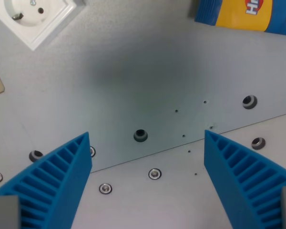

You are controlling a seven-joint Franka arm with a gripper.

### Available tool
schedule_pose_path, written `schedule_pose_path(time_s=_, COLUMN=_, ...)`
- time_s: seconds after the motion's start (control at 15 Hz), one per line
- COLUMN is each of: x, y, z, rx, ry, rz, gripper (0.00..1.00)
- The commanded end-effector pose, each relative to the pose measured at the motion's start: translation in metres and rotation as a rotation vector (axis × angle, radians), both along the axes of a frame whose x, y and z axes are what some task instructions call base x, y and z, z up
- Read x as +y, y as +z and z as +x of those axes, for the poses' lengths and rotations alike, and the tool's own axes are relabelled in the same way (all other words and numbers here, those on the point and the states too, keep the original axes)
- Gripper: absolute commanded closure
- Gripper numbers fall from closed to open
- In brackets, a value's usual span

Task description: Rotate around base negative x

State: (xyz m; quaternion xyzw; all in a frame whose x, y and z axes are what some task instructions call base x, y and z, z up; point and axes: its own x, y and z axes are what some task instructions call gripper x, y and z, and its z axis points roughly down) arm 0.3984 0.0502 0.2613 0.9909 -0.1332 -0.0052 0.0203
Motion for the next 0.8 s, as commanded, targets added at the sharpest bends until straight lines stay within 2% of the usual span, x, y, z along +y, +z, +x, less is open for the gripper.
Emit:
schedule_pose_path(time_s=0.07, x=0.0034, y=0.0026, z=0.0001, rx=-0.005, ry=-0.014, rz=-0.183, gripper=0.0)
schedule_pose_path(time_s=0.8, x=0.0034, y=0.0026, z=0.0001, rx=-0.003, ry=-0.014, rz=-0.33, gripper=0.0)
